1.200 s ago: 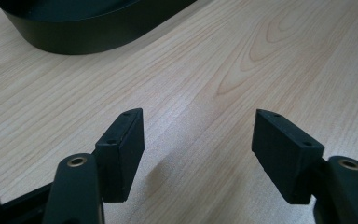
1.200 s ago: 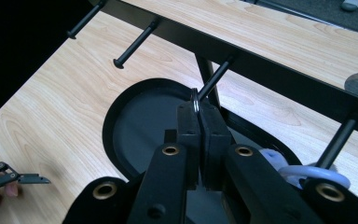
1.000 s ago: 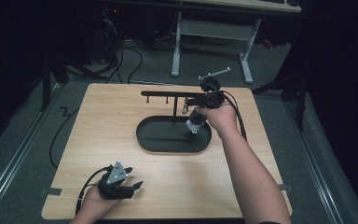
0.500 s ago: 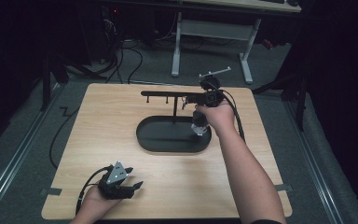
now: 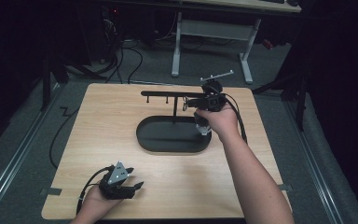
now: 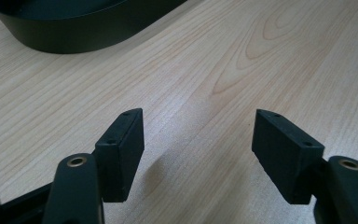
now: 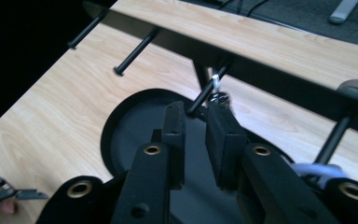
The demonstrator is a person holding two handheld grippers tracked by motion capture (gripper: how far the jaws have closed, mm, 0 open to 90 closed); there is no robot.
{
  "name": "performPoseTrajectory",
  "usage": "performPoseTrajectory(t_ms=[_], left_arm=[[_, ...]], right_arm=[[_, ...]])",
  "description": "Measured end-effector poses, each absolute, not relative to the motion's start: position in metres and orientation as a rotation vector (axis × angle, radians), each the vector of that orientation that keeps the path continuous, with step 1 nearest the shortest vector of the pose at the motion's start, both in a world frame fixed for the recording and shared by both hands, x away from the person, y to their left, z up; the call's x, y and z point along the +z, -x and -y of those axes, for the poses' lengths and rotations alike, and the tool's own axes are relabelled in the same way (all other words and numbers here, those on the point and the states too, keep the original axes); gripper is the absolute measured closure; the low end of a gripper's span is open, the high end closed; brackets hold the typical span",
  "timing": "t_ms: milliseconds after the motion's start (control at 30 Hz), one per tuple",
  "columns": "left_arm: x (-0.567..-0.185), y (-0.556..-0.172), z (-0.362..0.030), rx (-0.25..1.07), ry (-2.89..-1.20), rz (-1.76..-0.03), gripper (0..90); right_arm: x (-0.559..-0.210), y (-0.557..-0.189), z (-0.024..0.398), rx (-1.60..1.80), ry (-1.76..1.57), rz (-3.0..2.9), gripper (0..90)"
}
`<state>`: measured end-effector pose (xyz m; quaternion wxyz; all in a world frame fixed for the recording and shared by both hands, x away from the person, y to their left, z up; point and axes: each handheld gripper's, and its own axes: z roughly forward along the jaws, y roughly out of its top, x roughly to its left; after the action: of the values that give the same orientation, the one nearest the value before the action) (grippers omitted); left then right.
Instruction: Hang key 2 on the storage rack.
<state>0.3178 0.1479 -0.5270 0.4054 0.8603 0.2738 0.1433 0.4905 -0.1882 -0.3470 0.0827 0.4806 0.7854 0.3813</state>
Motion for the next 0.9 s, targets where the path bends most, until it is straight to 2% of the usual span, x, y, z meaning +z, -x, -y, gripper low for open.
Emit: performPoseTrajectory(t_ms=[500,900], left_arm=[[-0.528,-0.318,-0.146,0.359,-2.18,-0.685,34.8],[-0.527,-0.318,-0.147,0.351,-2.168,-0.694,34.8]], right_arm=[[-0.378,-0.458,0.181,1.161,-1.359,-2.383,47.3],[-0.407,-0.406,0.192,1.13,-1.239,-2.301,34.7]])
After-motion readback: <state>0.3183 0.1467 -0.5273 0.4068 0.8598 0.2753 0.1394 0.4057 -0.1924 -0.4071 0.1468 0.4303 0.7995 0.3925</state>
